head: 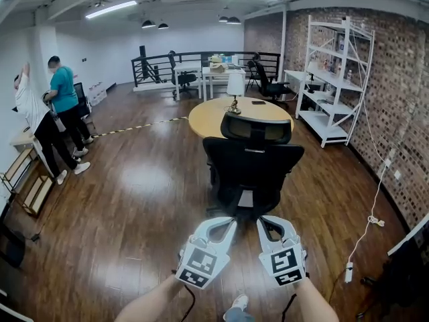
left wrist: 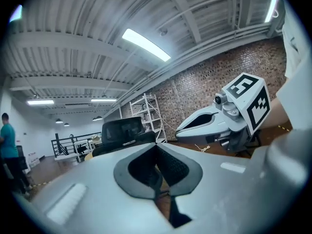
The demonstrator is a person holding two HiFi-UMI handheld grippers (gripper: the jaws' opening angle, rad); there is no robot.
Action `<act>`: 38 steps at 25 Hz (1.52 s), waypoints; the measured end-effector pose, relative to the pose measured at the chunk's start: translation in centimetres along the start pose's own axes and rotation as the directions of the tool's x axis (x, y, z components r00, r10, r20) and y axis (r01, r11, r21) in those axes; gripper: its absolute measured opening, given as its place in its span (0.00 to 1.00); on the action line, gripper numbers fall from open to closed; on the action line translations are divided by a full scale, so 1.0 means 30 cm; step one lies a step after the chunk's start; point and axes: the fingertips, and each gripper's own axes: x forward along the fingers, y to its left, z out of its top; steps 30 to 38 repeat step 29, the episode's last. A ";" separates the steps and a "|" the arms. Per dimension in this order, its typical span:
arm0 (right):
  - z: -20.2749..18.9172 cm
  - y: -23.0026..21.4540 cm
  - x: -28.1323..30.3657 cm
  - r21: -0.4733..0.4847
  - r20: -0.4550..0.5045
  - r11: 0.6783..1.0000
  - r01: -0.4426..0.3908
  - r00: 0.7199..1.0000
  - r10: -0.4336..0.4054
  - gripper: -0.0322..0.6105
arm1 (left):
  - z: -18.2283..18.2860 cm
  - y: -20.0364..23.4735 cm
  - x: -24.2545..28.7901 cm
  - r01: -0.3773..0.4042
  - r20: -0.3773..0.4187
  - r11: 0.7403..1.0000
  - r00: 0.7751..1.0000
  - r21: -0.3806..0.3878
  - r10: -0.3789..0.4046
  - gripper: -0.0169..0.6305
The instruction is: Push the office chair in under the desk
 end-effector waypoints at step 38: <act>-0.052 0.010 -0.393 0.341 0.118 0.940 0.017 0.991 -0.061 0.05 | 0.132 -0.379 -0.060 -0.049 0.108 0.967 0.991 -0.249 0.078 0.05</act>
